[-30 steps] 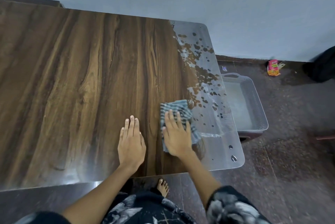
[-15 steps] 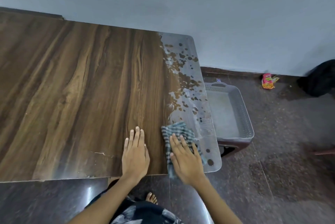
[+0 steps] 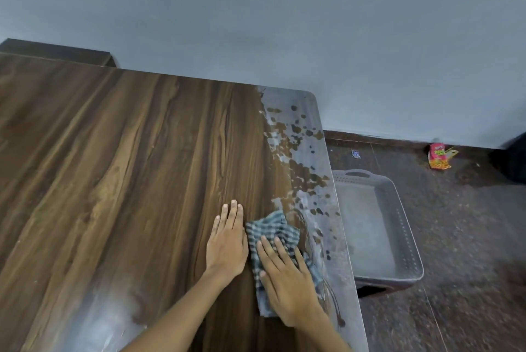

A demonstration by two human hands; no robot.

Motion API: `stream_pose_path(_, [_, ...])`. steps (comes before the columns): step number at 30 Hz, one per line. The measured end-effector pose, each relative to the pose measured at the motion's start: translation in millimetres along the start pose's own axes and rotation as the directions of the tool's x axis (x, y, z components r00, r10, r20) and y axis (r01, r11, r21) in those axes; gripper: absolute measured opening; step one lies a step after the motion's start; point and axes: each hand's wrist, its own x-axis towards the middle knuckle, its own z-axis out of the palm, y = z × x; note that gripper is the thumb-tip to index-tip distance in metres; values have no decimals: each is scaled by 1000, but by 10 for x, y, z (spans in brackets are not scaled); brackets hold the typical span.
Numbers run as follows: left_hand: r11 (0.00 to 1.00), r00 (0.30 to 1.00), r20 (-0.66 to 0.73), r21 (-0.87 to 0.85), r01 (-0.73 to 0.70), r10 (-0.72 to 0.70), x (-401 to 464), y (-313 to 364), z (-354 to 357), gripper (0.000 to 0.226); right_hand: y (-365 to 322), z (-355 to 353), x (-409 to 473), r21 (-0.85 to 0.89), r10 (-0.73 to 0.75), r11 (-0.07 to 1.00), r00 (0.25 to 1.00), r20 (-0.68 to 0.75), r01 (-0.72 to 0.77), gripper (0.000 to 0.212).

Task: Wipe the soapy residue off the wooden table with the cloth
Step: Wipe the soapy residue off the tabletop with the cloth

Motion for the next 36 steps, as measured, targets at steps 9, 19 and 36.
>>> stream_pose_path(9, [995,996,44,58,-80,78,1199,-56,-109,52,640,-529,1824,23,278,961,957,-85,-277,60])
stream_pose_path(19, [997,999,1,51,-49,49,2463,-229,-165,51,431,-434,1622,19,19,1000,992,-127,-17,51])
stream_pose_path(36, [992,992,-75,85,-92,98,3507,-362,-162,50,930,-750,2851,-119,-63,992,984,-168,43,55])
